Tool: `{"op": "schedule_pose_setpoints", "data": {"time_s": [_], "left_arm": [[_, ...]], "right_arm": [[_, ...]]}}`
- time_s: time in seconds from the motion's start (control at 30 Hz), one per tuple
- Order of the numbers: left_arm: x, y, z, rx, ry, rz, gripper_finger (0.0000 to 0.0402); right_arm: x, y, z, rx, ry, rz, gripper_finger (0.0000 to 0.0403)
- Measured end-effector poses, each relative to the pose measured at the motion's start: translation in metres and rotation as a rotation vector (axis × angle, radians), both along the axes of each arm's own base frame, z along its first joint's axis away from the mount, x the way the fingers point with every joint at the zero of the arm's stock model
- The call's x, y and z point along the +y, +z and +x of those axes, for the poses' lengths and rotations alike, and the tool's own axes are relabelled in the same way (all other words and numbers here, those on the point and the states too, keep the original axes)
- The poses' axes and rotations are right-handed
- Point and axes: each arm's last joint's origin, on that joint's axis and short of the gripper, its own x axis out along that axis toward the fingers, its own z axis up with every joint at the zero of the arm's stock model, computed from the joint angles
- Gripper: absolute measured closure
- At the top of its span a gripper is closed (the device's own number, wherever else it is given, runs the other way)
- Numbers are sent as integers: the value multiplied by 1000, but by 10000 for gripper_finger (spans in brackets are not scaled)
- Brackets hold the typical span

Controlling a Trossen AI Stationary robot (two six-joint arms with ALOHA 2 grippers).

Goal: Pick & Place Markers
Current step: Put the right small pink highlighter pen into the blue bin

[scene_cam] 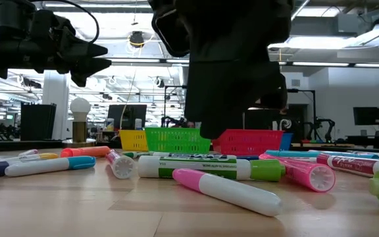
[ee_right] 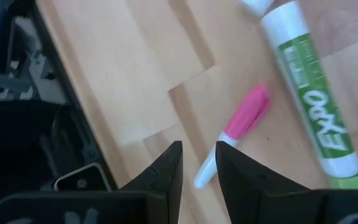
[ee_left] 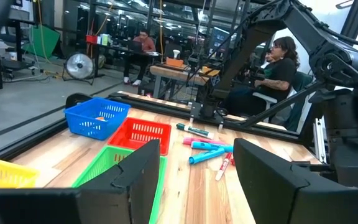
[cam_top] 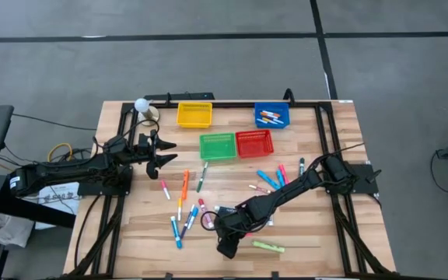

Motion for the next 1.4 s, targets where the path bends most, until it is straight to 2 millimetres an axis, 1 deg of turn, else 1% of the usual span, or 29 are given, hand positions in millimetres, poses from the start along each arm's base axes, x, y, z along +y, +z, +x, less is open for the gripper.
{"op": "schedule_pose_setpoints", "data": {"time_s": [0.13,0.37,0.47,0.5,0.63,0.7,0.83,0.93,1.03,1.13,1.2,1.27,1.4], "left_arm": [[0,0,0,0,0,0,198],[0,0,0,-4,0,1,198],[0,1,0,-6,0,2,198],[0,1,0,-8,0,3,198],[0,2,0,-17,0,7,198],[0,2,0,-19,0,7,198],[0,2,0,-18,0,7,198],[0,2,0,-19,0,7,198],[0,2,0,-20,0,7,198],[0,2,0,-20,-1,7,198],[0,2,0,-20,0,7,198],[0,2,0,-20,0,7,198],[0,2,0,-21,0,8,198]], "right_arm": [[-1,-1,0,9,-40,-1,316],[4,-22,3,60,-85,-13,316],[9,-32,9,57,-94,4,316],[9,-39,9,76,-99,-9,316],[13,-53,15,110,-110,-20,316],[14,-56,17,122,-109,-23,317],[15,-57,17,118,-109,-34,323],[14,-50,17,84,-95,-58,327],[14,-34,16,39,-83,-57,329],[9,-18,7,70,-104,-94,329],[7,-1,0,87,-116,-106,329],[6,10,-7,111,-122,-117,329],[10,12,-15,152,-111,-131,329]]}}
